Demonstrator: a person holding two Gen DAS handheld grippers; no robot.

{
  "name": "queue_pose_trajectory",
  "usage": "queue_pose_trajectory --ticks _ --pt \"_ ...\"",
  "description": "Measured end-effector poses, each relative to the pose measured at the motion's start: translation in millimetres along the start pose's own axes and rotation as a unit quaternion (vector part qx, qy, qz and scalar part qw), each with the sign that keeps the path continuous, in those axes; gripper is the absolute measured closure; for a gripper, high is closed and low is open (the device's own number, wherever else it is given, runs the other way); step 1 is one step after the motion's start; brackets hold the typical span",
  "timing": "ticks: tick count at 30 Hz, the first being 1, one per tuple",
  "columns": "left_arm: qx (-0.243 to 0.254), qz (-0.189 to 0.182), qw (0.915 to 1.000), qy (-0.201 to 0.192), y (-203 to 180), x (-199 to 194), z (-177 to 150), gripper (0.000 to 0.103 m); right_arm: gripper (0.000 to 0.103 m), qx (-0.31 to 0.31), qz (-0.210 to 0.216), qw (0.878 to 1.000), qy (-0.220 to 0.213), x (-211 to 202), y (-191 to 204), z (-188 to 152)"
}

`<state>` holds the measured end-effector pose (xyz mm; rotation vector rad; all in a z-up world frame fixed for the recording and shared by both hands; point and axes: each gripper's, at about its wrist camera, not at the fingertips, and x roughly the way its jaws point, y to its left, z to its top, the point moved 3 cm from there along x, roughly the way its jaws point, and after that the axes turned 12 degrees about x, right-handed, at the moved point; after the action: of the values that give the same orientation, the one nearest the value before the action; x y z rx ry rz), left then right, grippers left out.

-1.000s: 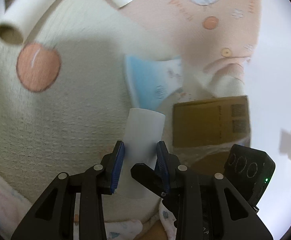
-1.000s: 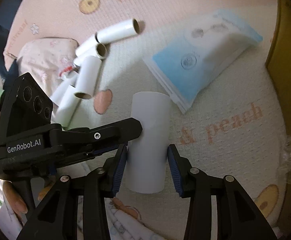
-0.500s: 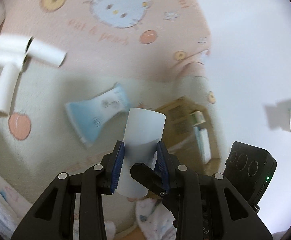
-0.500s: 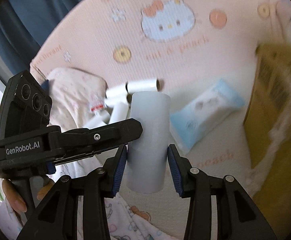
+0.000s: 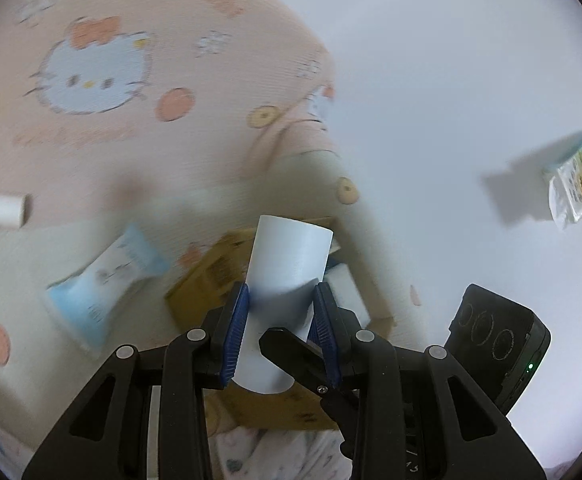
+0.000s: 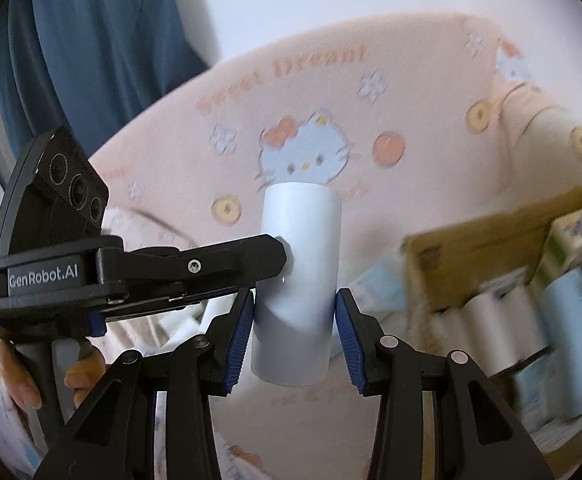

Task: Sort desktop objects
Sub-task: 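Lift the white tube with both tools and carry it toward the cardboard box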

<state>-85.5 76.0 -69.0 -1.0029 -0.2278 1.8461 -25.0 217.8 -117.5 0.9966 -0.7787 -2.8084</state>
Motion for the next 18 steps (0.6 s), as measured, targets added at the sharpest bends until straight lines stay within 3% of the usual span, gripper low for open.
queue_pose_trajectory --ticks 9,18 --pt "0.026 -0.048 0.9976 0.041 -45 63 38 0.061 0.064 0.010 -0.035 0.999 -0.027 -34 -52 38" --pt "0.070 -0.036 0.9912 0.106 -67 135 54 0.060 0.064 0.067 -0.054 0.996 -0.024 -36 -120 55"
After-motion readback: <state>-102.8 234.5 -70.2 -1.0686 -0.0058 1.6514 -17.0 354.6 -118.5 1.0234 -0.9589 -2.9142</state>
